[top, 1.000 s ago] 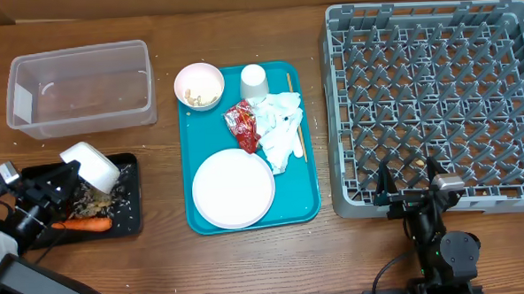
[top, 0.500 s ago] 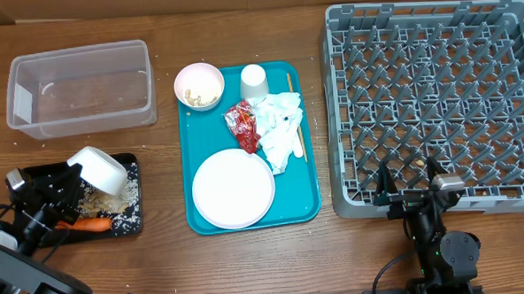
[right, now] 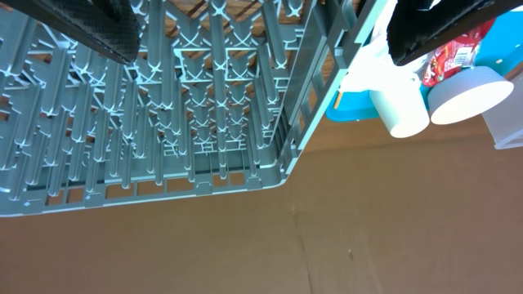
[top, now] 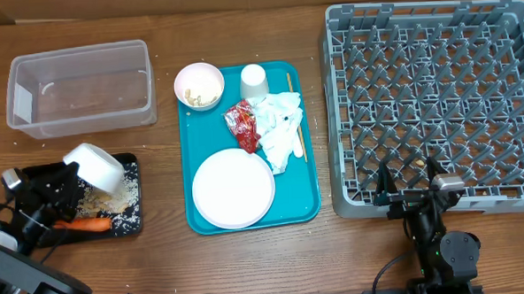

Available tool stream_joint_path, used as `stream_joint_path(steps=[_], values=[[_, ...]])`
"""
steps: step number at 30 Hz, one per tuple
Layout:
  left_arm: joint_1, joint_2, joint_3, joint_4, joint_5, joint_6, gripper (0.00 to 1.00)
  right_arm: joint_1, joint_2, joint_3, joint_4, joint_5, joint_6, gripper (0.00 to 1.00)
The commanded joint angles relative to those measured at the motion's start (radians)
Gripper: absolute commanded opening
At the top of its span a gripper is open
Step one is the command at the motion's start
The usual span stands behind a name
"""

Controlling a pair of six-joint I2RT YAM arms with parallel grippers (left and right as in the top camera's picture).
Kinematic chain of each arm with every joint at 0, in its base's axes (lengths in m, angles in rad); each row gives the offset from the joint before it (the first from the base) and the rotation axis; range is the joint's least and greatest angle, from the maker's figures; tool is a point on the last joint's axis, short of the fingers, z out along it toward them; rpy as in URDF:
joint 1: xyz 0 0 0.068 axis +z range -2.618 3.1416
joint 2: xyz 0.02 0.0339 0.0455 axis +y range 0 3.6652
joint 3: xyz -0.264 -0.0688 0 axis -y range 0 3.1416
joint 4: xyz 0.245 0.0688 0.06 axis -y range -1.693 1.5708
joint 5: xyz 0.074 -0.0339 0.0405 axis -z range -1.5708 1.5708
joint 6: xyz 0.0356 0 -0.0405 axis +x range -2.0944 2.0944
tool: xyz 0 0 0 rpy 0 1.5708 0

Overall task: Sort waste into correct bins and load items into the dishwasher rack
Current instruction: 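Tip the bowl to pour rice and peanuts onto the black tray, then carry the emptied bowl back and set it on the teal tray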

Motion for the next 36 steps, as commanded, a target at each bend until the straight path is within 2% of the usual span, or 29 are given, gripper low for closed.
stream_joint_path(steps=[1, 3, 4, 6, 7, 9, 12, 16, 22, 25, 31, 36], values=[[0.006, 0.005, 0.004, -0.037, 0.032, 0.004, 0.04, 0.003, -0.009, -0.010, 0.006, 0.003, -0.003, 1.00], [0.006, 0.005, 0.004, 0.031, 0.011, 0.035, 0.04, 0.003, -0.009, -0.010, 0.005, 0.003, -0.003, 1.00], [0.006, 0.005, 0.004, 0.006, 0.006, 0.014, 0.04, 0.003, -0.009, -0.010, 0.006, 0.003, -0.003, 1.00], [-0.001, 0.001, 0.004, -0.151, 0.035, 0.033, 0.04, 0.003, -0.009, -0.010, 0.006, 0.003, -0.003, 1.00], [-0.003, -0.004, 0.004, -0.232, 0.034, 0.092, 0.04, 0.003, -0.009, -0.010, 0.006, 0.003, -0.003, 1.00], [-0.004, -0.013, 0.004, -0.269, 0.029, 0.240, 0.04, 0.003, -0.009, -0.010, 0.006, 0.003, -0.003, 1.00], [-0.006, -0.026, 0.005, -0.371, -0.040, 0.285, 0.04, 0.003, -0.009, -0.010, 0.006, 0.003, -0.003, 1.00], [-0.013, -0.077, 0.015, -0.539, -0.030, 0.513, 0.04, 0.003, -0.009, -0.010, 0.006, 0.003, -0.003, 1.00], [-0.019, -0.194, 0.113, -0.705, -0.075, 0.624, 0.04, 0.003, -0.009, -0.010, 0.006, 0.003, -0.003, 1.00], [-0.031, -0.266, 0.212, -0.719, -0.223, 0.599, 0.04, 0.003, -0.009, -0.010, 0.006, 0.003, -0.003, 1.00], [-0.093, -0.400, 0.369, -0.694, -0.453, 0.442, 0.04, 0.003, -0.009, -0.010, 0.006, 0.003, -0.003, 1.00], [-0.294, -0.507, 0.442, -0.578, -0.632, 0.227, 0.04, 0.003, -0.009, -0.010, 0.006, 0.003, -0.003, 1.00]])
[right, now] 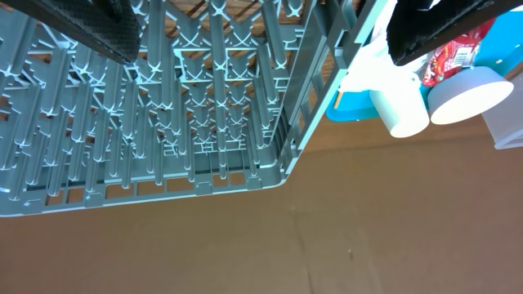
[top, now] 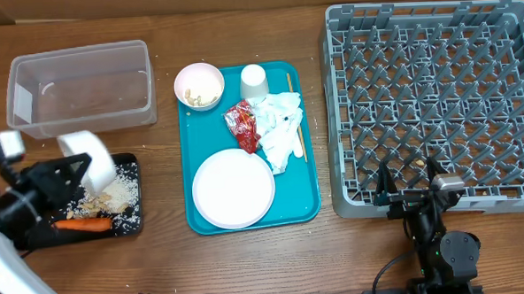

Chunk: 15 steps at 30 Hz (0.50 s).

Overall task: Sort waste into correct bins and load items into the dishwasher rack
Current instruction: 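Carry the emptied bowl back and set it on the teal tray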

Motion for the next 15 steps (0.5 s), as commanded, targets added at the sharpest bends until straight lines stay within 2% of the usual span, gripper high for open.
stream_joint_path(steps=[1, 4, 5, 11, 15], values=[[-0.168, -0.079, 0.058, 0.092, -0.231, -0.233, 0.04, 0.003, -0.009, -0.010, 0.006, 0.003, -0.003, 1.00], [-0.353, -0.113, 0.067, 0.203, -0.418, -0.392, 0.04, 0.003, -0.009, -0.010, 0.006, 0.003, -0.003, 1.00], [-0.504, -0.118, 0.067, 0.264, -0.530, -0.466, 0.04, 0.003, -0.009, -0.010, 0.006, 0.003, -0.003, 1.00], [-0.916, -0.050, 0.067, 0.379, -0.927, -0.583, 0.04, 0.003, -0.009, -0.010, 0.006, 0.003, -0.004, 1.00], [-1.098, 0.046, 0.067, 0.443, -1.129, -0.600, 0.04, 0.003, -0.009, -0.010, 0.006, 0.003, -0.003, 1.00]])
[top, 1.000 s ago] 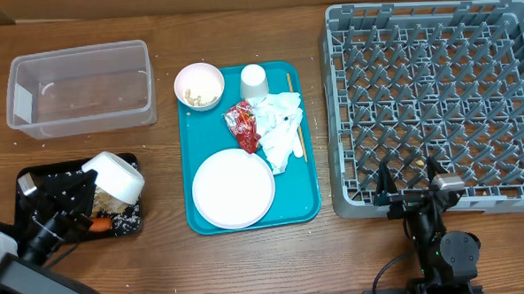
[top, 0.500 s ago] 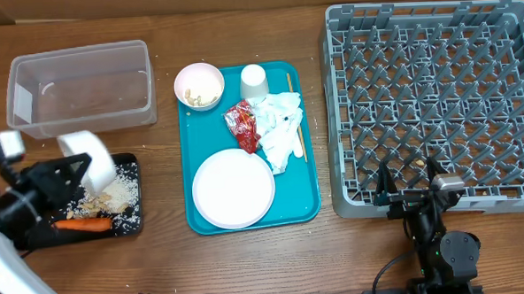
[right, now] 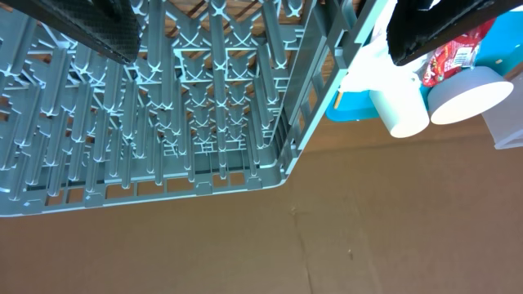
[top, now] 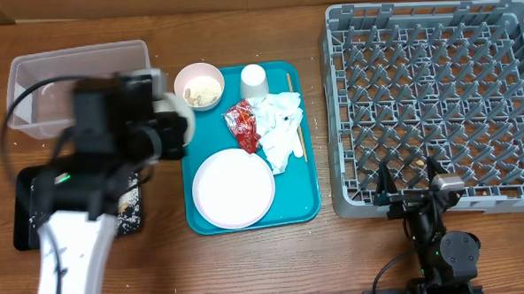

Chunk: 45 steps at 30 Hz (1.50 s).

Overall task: Sort waste into correct bins and load items into the dishwasher rack
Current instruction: 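Carry the emptied bowl back and set it on the teal tray, then grasp the pink-rimmed bowl of rice with the left gripper and lift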

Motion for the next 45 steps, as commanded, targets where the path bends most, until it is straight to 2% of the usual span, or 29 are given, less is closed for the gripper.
stream_joint_path(steps=[1, 4, 10, 21, 22, 24, 26, 29, 33, 35, 39, 42, 45], values=[[-0.140, 0.101, 0.016, 0.048, -0.341, -0.073, 0.04, 0.003, -0.009, -0.010, 0.006, 0.003, -0.003, 1.00], [-0.208, 0.208, 0.016, 0.107, -0.438, -0.073, 0.04, 0.003, -0.009, -0.010, 0.006, 0.003, -0.003, 1.00], [-0.255, 0.408, 0.016, 0.173, -0.445, -0.073, 0.04, 0.003, -0.009, -0.010, 0.006, 0.003, -0.003, 1.00], [-0.256, 0.575, 0.016, 0.190, -0.479, -0.072, 0.04, 0.003, -0.009, -0.010, 0.006, 0.003, -0.003, 1.00], [-0.256, 0.583, 0.016, 0.190, -0.479, -0.072, 0.11, 0.003, -0.009, -0.010, 0.006, 0.003, -0.003, 1.00], [-0.256, 0.586, 0.016, 0.190, -0.479, -0.072, 0.43, 0.003, -0.009, -0.010, 0.006, 0.003, -0.003, 1.00], [-0.256, 0.585, 0.017, 0.186, -0.479, -0.072, 0.67, 0.003, -0.009, -0.010, 0.006, 0.003, -0.003, 1.00], [-0.256, 0.582, 0.037, 0.165, -0.479, -0.042, 0.82, 0.003, -0.009, -0.010, 0.006, 0.003, -0.003, 1.00], [-0.251, 0.582, 0.108, 0.133, -0.472, 0.003, 0.88, 0.003, -0.009, -0.010, 0.006, 0.004, -0.003, 1.00], [-0.235, 0.583, 0.157, 0.113, -0.455, 0.003, 0.88, 0.003, -0.009, -0.010, 0.006, 0.003, -0.003, 1.00], [-0.164, 0.597, 0.271, 0.059, -0.254, 0.003, 0.88, 0.003, -0.009, -0.010, 0.006, 0.003, -0.003, 1.00], [-0.106, 0.633, 0.365, -0.013, -0.095, 0.011, 0.91, 0.003, -0.009, -0.010, 0.006, 0.003, -0.003, 1.00], [-0.084, 0.690, 0.447, -0.090, -0.074, 0.071, 0.93, 0.003, -0.009, -0.010, 0.006, 0.003, -0.003, 1.00]])
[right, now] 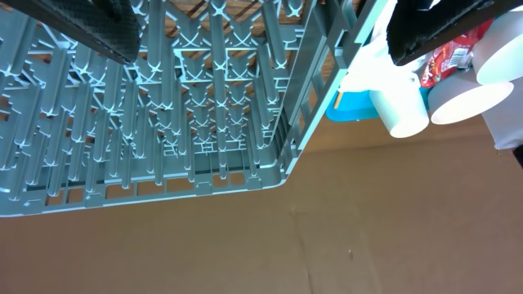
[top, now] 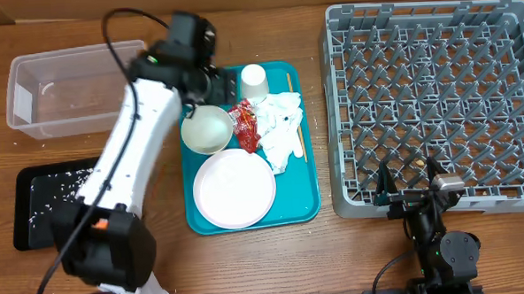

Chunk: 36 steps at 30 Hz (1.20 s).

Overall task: Sort waste into correct bins and load items into the dishwasher rack
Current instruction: 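Grasp the pink-rimmed bowl of rice with the left gripper and lift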

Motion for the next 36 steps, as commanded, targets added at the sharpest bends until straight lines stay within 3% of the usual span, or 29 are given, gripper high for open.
stream_joint_path(steps=[1, 4, 11, 19, 27, 32, 36], values=[[0.024, 0.112, 0.106, -0.069, 0.109, 0.134, 0.93, 0.003, -0.009, -0.010, 0.006, 0.003, -0.003, 1.00], [0.004, 0.168, 0.109, -0.056, 0.005, 0.203, 0.92, 0.003, -0.009, -0.010, 0.006, 0.003, -0.003, 1.00], [-0.038, 0.311, 0.109, 0.026, -0.274, 0.236, 0.91, 0.003, -0.009, -0.010, 0.006, 0.003, -0.003, 1.00], [-0.037, 0.371, 0.108, 0.123, -0.285, 0.239, 0.80, 0.003, -0.009, -0.010, 0.006, 0.003, -0.003, 1.00], [-0.037, 0.372, 0.108, 0.181, -0.220, 0.244, 0.76, 0.003, -0.009, -0.010, 0.006, 0.003, -0.003, 1.00], [-0.037, 0.386, 0.108, 0.188, -0.193, 0.243, 0.63, 0.003, -0.009, -0.010, 0.006, 0.003, -0.003, 1.00], [-0.034, 0.393, 0.108, 0.187, -0.194, 0.243, 0.41, 0.003, -0.009, -0.010, 0.006, 0.003, -0.003, 1.00]])
